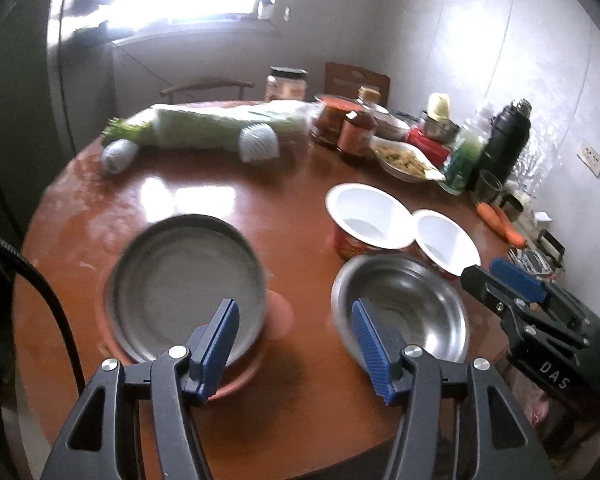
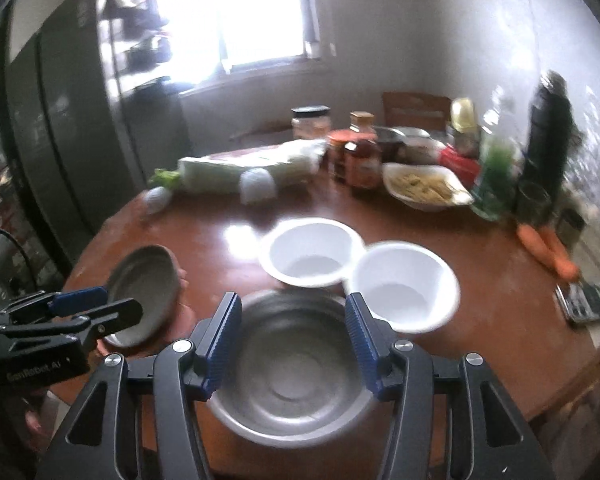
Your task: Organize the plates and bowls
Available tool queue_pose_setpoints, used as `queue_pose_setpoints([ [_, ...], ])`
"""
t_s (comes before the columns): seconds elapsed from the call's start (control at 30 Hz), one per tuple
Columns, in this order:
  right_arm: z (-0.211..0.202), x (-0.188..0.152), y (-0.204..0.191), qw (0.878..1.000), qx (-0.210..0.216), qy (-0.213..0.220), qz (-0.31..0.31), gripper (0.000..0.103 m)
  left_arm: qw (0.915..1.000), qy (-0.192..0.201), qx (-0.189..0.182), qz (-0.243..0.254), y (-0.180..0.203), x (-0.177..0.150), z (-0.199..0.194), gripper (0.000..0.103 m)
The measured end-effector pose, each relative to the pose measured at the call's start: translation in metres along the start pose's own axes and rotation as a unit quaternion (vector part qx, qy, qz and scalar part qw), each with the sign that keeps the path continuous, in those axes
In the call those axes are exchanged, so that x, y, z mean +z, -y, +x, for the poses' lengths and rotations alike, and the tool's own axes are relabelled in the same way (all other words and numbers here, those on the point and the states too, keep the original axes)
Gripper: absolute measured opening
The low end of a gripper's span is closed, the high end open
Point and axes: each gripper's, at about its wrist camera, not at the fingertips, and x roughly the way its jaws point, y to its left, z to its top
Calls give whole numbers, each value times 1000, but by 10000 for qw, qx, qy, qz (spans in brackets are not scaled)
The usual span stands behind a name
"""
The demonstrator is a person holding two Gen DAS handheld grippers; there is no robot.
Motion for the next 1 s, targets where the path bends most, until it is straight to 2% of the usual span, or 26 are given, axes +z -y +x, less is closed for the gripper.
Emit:
queue_pose_setpoints([
  [0.27, 9, -29, 53, 9982, -198, -385, 426, 56, 9989, -441, -147, -39, 27, -17, 40, 59],
  [0.4, 18, -35, 58, 9976, -42, -512, 463, 56, 9984, -533, -96, -179, 27, -22, 51, 59],
  [0.73, 50, -42, 56, 9958, 219, -808, 377, 55, 9974, -697, 61, -154, 31, -26, 72, 58],
  [0.87, 56, -44, 54, 9958, 265, -828, 289, 37, 9976, -683, -39, -110, 34, -28, 77, 58],
  [0.93, 57, -45, 53, 9957, 318, -828, 252, 30, 9976, -672, -137, -75, 36, -28, 78, 55],
  [1.0, 57, -45, 52, 9958, 328, -833, 208, 27, 9975, -678, -178, 10, 40, -30, 78, 50],
])
